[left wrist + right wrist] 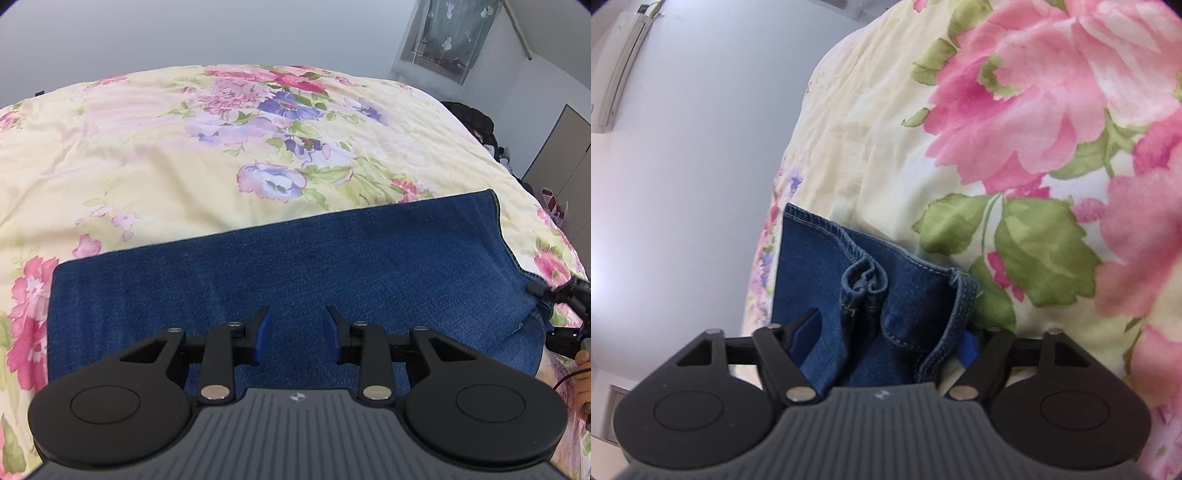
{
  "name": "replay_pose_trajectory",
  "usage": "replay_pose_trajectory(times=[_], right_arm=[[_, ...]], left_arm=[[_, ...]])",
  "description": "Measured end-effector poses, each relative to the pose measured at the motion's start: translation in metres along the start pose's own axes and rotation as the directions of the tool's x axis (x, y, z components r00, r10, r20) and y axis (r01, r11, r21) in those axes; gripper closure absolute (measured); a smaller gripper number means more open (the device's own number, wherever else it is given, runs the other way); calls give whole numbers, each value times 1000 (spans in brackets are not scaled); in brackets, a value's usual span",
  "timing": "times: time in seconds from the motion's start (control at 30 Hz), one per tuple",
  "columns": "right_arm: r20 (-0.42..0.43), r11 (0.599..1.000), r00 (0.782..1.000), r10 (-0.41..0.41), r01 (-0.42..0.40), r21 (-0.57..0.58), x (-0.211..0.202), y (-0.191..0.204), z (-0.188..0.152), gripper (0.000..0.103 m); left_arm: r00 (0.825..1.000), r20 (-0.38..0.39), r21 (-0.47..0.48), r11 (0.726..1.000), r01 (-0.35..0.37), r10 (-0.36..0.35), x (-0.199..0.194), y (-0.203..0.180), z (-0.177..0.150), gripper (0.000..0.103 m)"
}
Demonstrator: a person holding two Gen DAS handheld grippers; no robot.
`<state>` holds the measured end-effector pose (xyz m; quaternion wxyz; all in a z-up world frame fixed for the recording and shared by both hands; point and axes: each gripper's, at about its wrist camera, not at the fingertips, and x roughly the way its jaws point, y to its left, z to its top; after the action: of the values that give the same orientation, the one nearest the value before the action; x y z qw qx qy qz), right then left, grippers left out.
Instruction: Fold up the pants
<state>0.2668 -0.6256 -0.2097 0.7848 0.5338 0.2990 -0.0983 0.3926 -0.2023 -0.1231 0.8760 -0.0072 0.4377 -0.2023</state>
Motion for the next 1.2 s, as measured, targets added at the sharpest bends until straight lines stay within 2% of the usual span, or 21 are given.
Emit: replay_pose_trajectory(times=[0.17, 0.2, 0.27, 0.37, 0.6, 0.7, 0.83, 0.9, 1.07, 1.2], right_arm=[[1, 992, 1000, -7, 7, -126, -7, 16, 4, 78], [5, 984, 1000, -13, 13, -176, -8, 24, 5, 80], [15, 962, 1000, -27, 30, -270, -13, 40, 5, 82], [16, 937, 999, -29, 33, -348, -18, 54, 5, 83], [-6, 889, 999, -45, 37, -457, -23, 57, 6, 83], [-16, 887, 998, -58, 44, -460, -19, 55, 8, 83], [-24, 894, 997, -77, 59, -445, -17, 52, 8, 83], [-25, 898, 996, -83, 64, -435, -18, 51, 8, 83], [-11, 911, 995, -95, 83, -403, -19, 55, 7, 83], [7, 909, 994, -105, 99, -406, -22, 60, 4, 84]], left_arm=[[1000, 16, 46, 999, 10, -11, 20, -7, 20, 65], [1000, 17, 53, 999, 15, -16, 25, -9, 24, 65], [999, 17, 63, 998, 29, -30, 39, -15, 31, 65], [999, 17, 69, 997, 32, -33, 62, -22, 40, 66], [999, 37, 84, 996, 9, -12, 103, -34, 50, 65], [999, 30, 59, 998, -13, 11, 113, -37, 53, 65], [997, 61, 99, 994, -48, 42, 96, -43, 52, 66], [998, 64, 119, 992, -36, 29, 79, -45, 46, 66], [999, -9, 138, 990, 32, -31, 46, -60, 18, 73], [997, -66, 150, 987, 55, -46, 33, -76, -11, 82]])
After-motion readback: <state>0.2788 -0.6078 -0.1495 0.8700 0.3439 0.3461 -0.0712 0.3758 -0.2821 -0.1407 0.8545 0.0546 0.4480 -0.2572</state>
